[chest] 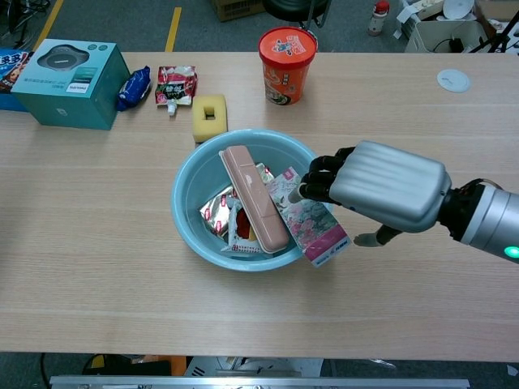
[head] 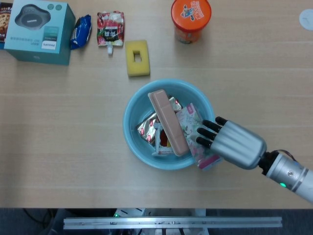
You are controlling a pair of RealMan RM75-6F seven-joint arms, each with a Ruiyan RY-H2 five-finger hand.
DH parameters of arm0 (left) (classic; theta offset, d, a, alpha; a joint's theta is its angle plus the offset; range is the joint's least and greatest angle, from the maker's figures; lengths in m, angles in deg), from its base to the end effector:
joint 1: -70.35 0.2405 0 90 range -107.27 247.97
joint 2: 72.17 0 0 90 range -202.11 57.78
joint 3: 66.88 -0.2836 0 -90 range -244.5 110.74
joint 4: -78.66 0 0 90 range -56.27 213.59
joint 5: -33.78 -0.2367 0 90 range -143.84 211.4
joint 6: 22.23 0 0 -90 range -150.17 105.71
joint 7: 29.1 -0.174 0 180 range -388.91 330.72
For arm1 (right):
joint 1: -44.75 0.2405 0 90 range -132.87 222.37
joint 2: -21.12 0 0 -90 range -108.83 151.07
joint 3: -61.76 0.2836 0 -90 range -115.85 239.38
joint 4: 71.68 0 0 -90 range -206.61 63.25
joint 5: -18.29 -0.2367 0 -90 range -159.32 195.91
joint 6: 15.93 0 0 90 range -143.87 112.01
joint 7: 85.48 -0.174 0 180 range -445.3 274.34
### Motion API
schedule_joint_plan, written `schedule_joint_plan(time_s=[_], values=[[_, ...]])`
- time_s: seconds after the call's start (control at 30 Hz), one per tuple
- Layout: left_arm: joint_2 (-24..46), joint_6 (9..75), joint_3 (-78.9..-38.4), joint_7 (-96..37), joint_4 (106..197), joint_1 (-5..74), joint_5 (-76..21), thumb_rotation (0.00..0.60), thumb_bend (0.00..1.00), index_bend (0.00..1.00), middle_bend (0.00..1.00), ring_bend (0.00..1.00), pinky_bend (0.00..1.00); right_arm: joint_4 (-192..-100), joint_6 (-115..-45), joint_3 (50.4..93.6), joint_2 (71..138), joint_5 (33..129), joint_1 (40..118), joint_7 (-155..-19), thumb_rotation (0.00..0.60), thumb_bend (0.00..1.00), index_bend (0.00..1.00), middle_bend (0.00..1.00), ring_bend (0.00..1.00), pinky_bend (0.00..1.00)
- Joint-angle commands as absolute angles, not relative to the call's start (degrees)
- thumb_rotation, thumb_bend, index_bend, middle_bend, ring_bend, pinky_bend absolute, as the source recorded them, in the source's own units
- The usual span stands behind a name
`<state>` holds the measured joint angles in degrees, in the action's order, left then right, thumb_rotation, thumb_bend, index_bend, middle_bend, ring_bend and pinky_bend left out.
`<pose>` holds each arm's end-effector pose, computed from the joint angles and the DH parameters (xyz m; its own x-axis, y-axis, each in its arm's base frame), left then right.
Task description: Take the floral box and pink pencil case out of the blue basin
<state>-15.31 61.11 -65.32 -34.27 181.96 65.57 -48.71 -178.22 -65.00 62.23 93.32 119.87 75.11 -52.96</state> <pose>-0.3273 0.2062 0.1656 0.4141 0.0653 0.9079 0.9080 0.0404 -0.4171 -0.1502 -0.2403 -0.0230 0.7787 -0.0384 0.6262 -0.3836 -0.8190 0.4267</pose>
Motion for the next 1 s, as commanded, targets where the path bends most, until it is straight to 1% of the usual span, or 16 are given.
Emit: schedule_joint_plan(time_s=[0.03, 0.2, 0.27, 0.33, 0.37, 0.4, 0.43, 0.47, 0.53, 0.63, 0.8, 0.83, 0.9, 1.0], values=[[-15.4, 61.2, -65.3, -34.0, 181.8, 65.7, -48.7, 0.6, 0.36, 0.21, 0.18, 0.1, 0.1, -177.2, -63.7, 62.2, 95.4, 118.5, 75.9, -50.6, 0.6, 0.0, 0.23, 0.3, 0.22, 0.4], [-15.5, 61.0, -65.3, -33.5, 181.4, 65.7, -48.5, 0.6, 0.36, 0.21, 0.18, 0.1, 0.1, -175.2, -63.3, 62.4, 98.4, 117.0, 76.5, -48.5, 0.6, 0.01, 0.23, 0.3, 0.22, 0.4], [-15.5, 60.9, -65.3, -33.4, 181.4, 65.7, -48.7, 0.6, 0.36, 0.21, 0.18, 0.1, 0.1, -173.9, -63.8, 62.5, 99.9, 117.1, 76.9, -48.2, 0.6, 0.08, 0.26, 0.32, 0.23, 0.41], [-15.5, 60.9, -65.2, -33.2, 181.3, 65.6, -48.8, 0.6, 0.36, 0.21, 0.18, 0.1, 0.1, -172.7, -64.8, 62.7, 101.2, 117.6, 77.3, -49.3, 0.6, 0.21, 0.34, 0.38, 0.28, 0.46], [-15.5, 61.0, -65.2, -33.2, 181.3, 65.6, -48.9, 0.6, 0.36, 0.21, 0.18, 0.1, 0.1, -172.1, -65.2, 62.7, 101.7, 117.9, 77.5, -50.1, 0.6, 0.27, 0.42, 0.42, 0.33, 0.5], [-15.5, 60.9, -65.2, -33.2, 181.3, 65.6, -48.9, 0.6, 0.36, 0.21, 0.18, 0.1, 0.1, -171.5, -65.7, 62.7, 102.2, 118.3, 77.7, -50.9, 0.6, 0.3, 0.45, 0.44, 0.35, 0.52], [-15.6, 61.0, -65.2, -33.1, 181.3, 65.6, -48.9, 0.6, 0.36, 0.21, 0.18, 0.1, 0.1, -170.5, -66.7, 62.9, 102.9, 118.9, 78.0, -52.0, 0.6, 0.34, 0.53, 0.48, 0.4, 0.57], [-15.6, 61.0, -65.1, -33.1, 181.2, 65.6, -48.9, 0.6, 0.36, 0.21, 0.18, 0.1, 0.1, -169.9, -67.5, 63.0, 103.2, 119.4, 78.1, -53.0, 0.6, 0.37, 0.59, 0.51, 0.44, 0.6], [-15.6, 61.0, -65.1, -33.0, 181.2, 65.6, -48.9, 0.6, 0.36, 0.21, 0.18, 0.1, 0.1, -169.0, -69.7, 63.3, 103.6, 120.0, 78.3, -55.4, 0.6, 0.38, 0.64, 0.55, 0.49, 0.64], [-15.7, 60.9, -65.0, -33.0, 181.0, 65.6, -48.6, 0.6, 0.36, 0.21, 0.18, 0.1, 0.1, -169.4, -73.0, 64.3, 102.9, 120.1, 78.2, -59.4, 0.6, 0.38, 0.65, 0.56, 0.52, 0.66], [-15.6, 60.6, -64.8, -32.9, 180.8, 65.4, -48.5, 0.6, 0.36, 0.21, 0.18, 0.1, 0.1, -171.2, -78.7, 66.6, 100.0, 120.1, 77.6, -63.0, 0.6, 0.38, 0.65, 0.56, 0.53, 0.66], [-15.6, 60.6, -64.8, -32.9, 180.8, 65.3, -48.5, 0.6, 0.36, 0.21, 0.18, 0.1, 0.1, -171.3, -78.8, 66.7, 99.9, 120.1, 77.6, -63.1, 0.6, 0.38, 0.65, 0.56, 0.53, 0.66], [-15.6, 60.4, -64.7, -32.9, 180.7, 65.2, -48.6, 0.6, 0.36, 0.21, 0.18, 0.1, 0.1, -172.2, -81.6, 68.5, 97.9, 119.0, 76.9, -63.7, 0.6, 0.37, 0.65, 0.56, 0.53, 0.66], [-15.6, 60.3, -64.6, -32.8, 180.6, 65.1, -48.5, 0.6, 0.36, 0.21, 0.18, 0.1, 0.1, -172.6, -83.1, 70.0, 95.6, 117.3, 76.4, -63.7, 0.6, 0.37, 0.65, 0.56, 0.53, 0.66]])
